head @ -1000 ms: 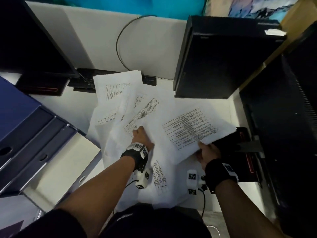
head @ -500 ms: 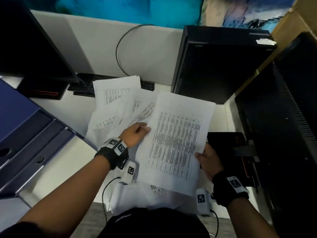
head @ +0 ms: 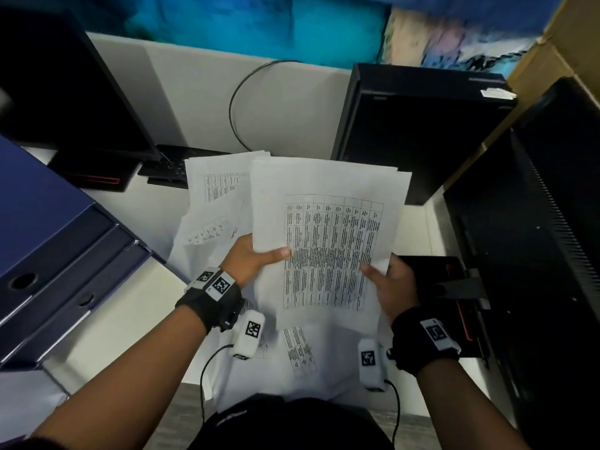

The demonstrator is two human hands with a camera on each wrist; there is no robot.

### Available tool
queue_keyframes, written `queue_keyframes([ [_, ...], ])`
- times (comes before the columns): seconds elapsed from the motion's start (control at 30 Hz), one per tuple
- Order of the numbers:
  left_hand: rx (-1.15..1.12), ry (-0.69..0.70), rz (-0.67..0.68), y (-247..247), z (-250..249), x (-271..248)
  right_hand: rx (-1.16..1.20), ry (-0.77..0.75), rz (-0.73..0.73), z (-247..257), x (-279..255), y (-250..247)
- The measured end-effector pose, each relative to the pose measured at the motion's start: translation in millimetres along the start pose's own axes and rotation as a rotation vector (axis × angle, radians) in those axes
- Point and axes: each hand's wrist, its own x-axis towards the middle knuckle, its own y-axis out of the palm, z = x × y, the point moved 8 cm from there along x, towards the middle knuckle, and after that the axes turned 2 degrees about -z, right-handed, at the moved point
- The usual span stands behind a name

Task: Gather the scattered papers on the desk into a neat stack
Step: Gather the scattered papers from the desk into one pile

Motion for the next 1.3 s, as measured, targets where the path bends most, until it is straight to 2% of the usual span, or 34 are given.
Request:
queue_keyframes([
  [0.13,0.166,0.073,0.128,2,-16,-12,-0.008,-0.05,0.025,17,4,15],
  [0.27,0.171,0.021,0.053,-16,-8,-22,0.043,-0.029,0.076,22,6,34],
  [0.33,0.274,-0.003,0.008,-24,1,-25,-0.002,-0.031,0.119,24,6,44],
  [0.4,0.384,-0.011,-0.097,-39,8,-22,-0.062,-0.021,0.191,25,6,54],
  [0.47,0.388,-0.033,-0.229,-58,17,-18,-0.12,0.047,0.218,15,7,56],
  [0.53,0.321,-0.067,-0.367,-73,25,-17,-0.178,0.139,0.18,-6,10,45],
  [0.63,0.294,-0.115,-0.585,-97,32,-24,-0.448,0.154,0.04,-33,18,9],
  [0.7,0.369,-0.174,-0.569,-105,39,-24,-0.634,0.189,0.004,-53,20,-10],
  [0.77,0.433,-0.192,-0.556,-109,41,-25,-0.82,0.229,0.046,-75,20,-16],
  [0.9,0.425,-0.207,-0.538,-105,43,-30,-1.08,0.26,0.068,-102,12,-14],
  [1.0,0.396,-0.231,-0.58,-106,40,-36,-1.147,0.27,0.031,-107,8,-14],
  [1.1,0.381,-0.225,-0.528,-108,41,-35,-1.137,0.32,0.021,-111,12,-16],
  [1.2,0.338,-0.25,-0.505,-118,47,-32,-1.078,0.362,0.075,-117,17,-16],
  [1.3,0.33,-0.221,-0.487,-121,43,-32,-1.051,0.354,0.069,-114,19,-16],
])
